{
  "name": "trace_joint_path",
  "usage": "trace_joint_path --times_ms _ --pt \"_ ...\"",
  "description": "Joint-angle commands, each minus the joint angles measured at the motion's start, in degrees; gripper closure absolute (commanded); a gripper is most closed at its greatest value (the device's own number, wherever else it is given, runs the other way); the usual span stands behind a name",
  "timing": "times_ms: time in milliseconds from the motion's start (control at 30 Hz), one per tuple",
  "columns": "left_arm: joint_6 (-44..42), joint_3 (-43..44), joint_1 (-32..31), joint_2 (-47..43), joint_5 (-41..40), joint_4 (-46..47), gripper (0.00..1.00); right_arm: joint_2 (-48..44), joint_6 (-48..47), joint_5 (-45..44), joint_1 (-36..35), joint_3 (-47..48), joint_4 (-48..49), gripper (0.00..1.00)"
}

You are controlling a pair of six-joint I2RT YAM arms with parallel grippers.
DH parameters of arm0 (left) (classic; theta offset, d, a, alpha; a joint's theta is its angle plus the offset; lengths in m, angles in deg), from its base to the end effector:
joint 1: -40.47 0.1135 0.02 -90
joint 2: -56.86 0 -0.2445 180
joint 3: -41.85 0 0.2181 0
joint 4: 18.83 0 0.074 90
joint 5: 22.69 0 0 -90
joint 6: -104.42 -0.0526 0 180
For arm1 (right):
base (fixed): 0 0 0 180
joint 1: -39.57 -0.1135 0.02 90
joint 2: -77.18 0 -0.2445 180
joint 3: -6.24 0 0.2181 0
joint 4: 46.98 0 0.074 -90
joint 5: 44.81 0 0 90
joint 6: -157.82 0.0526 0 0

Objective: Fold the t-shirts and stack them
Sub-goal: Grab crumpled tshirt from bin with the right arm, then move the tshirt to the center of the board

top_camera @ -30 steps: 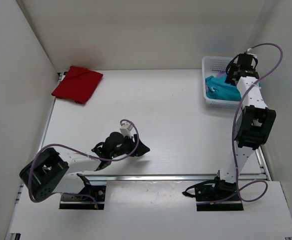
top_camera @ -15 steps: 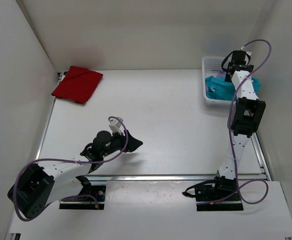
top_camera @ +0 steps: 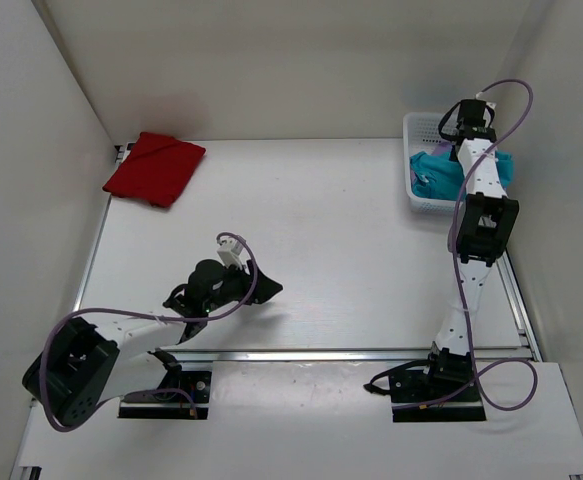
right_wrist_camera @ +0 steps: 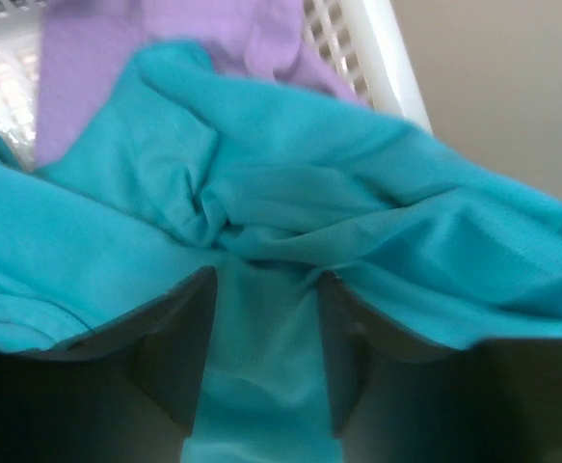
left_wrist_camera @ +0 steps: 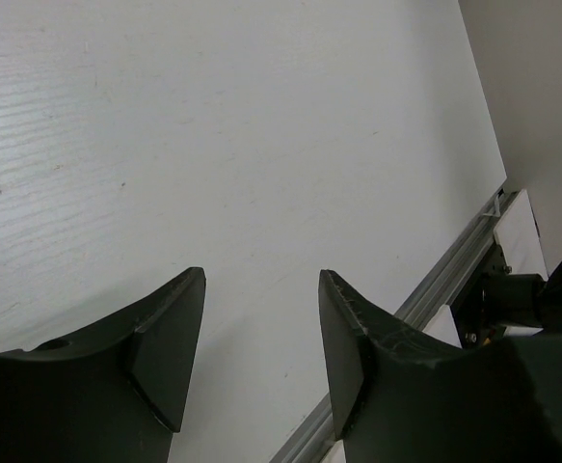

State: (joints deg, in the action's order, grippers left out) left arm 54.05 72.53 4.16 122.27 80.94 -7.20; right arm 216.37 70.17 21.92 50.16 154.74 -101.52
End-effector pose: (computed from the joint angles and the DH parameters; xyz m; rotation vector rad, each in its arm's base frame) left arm 0.1640 -0.1359 0.1625 0.1061 2.1290 -1.0639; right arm 0.4940 -0.1135 0.2217 0.4601 2.2990 -0.5489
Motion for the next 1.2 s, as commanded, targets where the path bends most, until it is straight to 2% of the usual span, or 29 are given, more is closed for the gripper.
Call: trace_joint_path --times_ms 0,100,200,467,567,833,967,1167 --pt "-0.3 0.7 0.2 0.6 0.8 1.0 0.39 1.6 1.3 1.1 0.4 3.8 0.6 0.68" --pt "-0.1 0.7 0.3 0.5 0.9 1.0 0.39 1.4 1.7 1.7 0.5 4.0 0.4 0.87" --pt "0.3 0.5 1.0 0.1 0.5 0.8 0.39 1.1 2.1 2.0 0.4 4.8 -0.8 0.99" --pt "0.8 2.1 2.2 -0.3 1.4 0.5 0.40 -4.7 5.5 6.6 -0.4 10.6 -4.8 1.00" --pt "0.8 5.3 2.0 0.8 3.9 -1.7 0.39 -11.8 7.4 10.1 -0.4 11.7 -5.8 1.00" --pt "2.4 11.4 4.2 2.4 6.3 -5.2 0.39 -30.3 11.4 30.1 -3.9 11.9 -5.1 1.00" --pt "4.7 13.1 8.7 2.3 7.7 -5.8 0.39 -39.7 12.9 37.8 -10.3 7.0 0.4 1.00" --pt "8.9 11.7 17.1 -1.4 9.0 -5.2 0.40 -53.1 11.8 41.5 -29.5 -7.5 14.9 1.00"
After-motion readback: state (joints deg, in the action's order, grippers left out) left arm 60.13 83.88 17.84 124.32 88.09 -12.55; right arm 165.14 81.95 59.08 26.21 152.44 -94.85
